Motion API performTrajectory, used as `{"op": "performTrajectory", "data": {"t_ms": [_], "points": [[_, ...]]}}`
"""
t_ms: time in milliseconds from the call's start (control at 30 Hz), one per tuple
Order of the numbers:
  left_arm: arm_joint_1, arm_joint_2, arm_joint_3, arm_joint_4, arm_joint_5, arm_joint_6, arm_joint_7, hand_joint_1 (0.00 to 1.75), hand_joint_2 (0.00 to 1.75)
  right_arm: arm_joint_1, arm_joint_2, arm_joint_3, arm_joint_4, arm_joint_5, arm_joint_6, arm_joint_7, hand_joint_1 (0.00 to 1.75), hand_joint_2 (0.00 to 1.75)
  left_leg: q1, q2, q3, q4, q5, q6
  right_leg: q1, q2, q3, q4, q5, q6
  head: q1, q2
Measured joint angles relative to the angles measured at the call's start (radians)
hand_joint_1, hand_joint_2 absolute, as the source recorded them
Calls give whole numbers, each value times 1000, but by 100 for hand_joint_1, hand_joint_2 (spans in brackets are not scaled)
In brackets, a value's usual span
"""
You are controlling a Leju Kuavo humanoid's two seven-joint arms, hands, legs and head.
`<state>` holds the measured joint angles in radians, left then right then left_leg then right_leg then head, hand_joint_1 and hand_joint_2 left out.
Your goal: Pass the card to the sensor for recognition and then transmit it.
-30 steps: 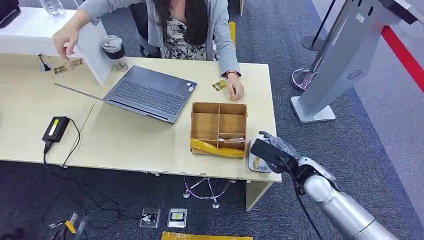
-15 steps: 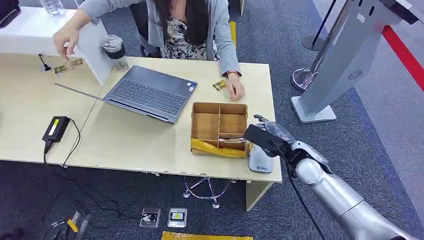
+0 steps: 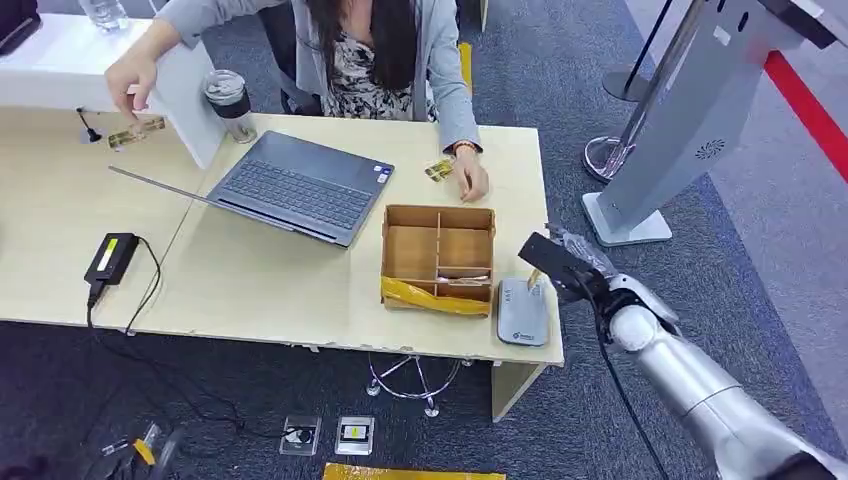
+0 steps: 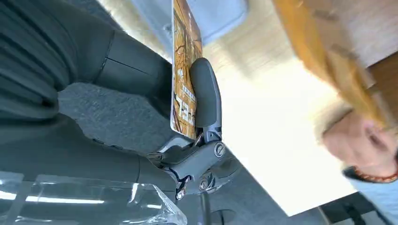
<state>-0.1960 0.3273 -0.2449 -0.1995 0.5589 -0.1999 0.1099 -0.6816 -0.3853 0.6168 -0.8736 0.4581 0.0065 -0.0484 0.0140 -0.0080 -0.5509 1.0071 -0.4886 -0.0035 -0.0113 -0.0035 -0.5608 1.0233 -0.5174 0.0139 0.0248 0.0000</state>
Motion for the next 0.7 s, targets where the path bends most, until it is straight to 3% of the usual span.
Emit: {"op": "performTrajectory", "data": {"t_ms": [333, 700], "points": [[-1, 0, -10, 0, 7, 5, -3, 0, 0, -8, -20, -6, 61, -10, -11, -22, 175, 175, 0, 0, 0, 0, 0, 0, 0, 0, 0, 0, 0, 0, 0, 0], [-3, 0, -23, 0, 16, 19, -14, 0, 0, 65, -11, -3, -18, -6, 9, 32, 175, 175, 0, 0, 0, 0, 0, 0, 0, 0, 0, 0, 0, 0, 0, 0]]}}
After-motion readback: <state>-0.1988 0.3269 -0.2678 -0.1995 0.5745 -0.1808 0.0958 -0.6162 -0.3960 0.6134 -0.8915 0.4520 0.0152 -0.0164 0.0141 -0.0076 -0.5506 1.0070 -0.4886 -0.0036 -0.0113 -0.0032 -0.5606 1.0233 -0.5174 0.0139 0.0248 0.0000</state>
